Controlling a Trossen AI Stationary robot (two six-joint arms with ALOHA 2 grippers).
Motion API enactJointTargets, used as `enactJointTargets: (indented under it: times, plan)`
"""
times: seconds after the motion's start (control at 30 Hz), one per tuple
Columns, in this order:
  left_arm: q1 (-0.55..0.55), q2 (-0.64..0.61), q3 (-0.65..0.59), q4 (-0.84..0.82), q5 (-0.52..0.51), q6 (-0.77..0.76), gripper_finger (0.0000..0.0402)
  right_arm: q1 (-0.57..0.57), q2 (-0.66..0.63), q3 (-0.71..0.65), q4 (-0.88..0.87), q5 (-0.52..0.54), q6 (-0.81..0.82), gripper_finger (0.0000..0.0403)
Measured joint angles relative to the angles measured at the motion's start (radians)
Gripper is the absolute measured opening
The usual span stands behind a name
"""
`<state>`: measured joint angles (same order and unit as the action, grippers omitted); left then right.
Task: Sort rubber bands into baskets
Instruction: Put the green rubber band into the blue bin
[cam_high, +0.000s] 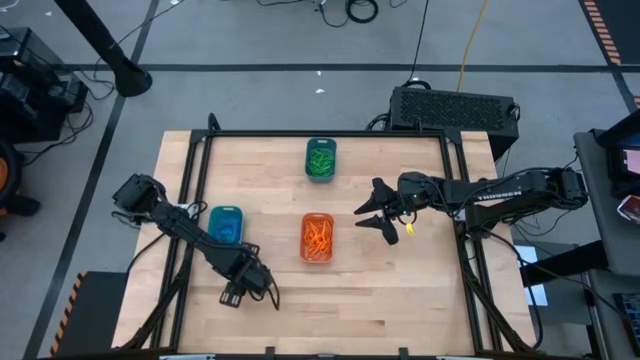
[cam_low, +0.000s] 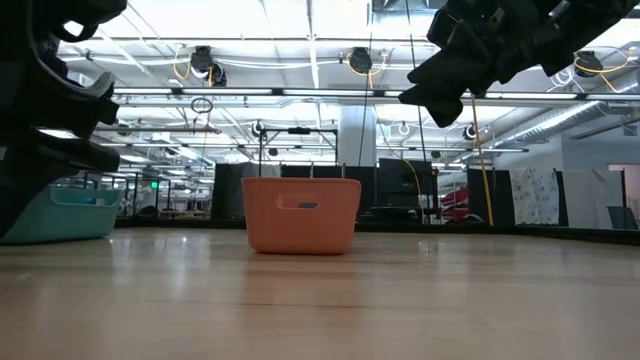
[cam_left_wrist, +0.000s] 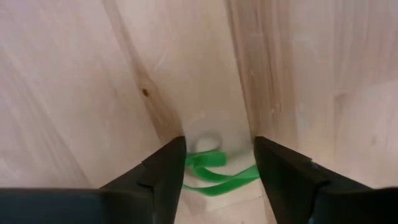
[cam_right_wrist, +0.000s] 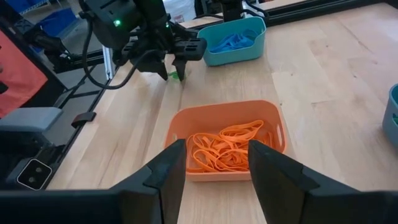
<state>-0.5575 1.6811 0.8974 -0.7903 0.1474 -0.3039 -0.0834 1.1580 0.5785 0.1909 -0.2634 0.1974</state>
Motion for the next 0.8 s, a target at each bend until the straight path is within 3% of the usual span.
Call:
enactJointTargets:
  times: [0.17,0.4,0.57,0.8]
  plan:
    - [0.001,0.001,-0.001,-0.011,0.011,0.059,0.0146,0.0,0.0,0.0,0.0,0.0,0.0,0.0164]
    - [0.013,0.007,0.019,-0.052,0.009,0.109,0.0019,0.0,0.0,0.0,0.0,0.0,0.0,0.0164]
    - [0.046,0.009,0.095,-0.124,0.01,0.131,0.0006,0.0,0.0,0.0,0.0,0.0,0.0,0.0164]
    - [0.084,0.008,0.284,-0.255,-0.071,0.206,0.0003,0.0,0.0,0.0,0.0,0.0,-0.001,0.0164]
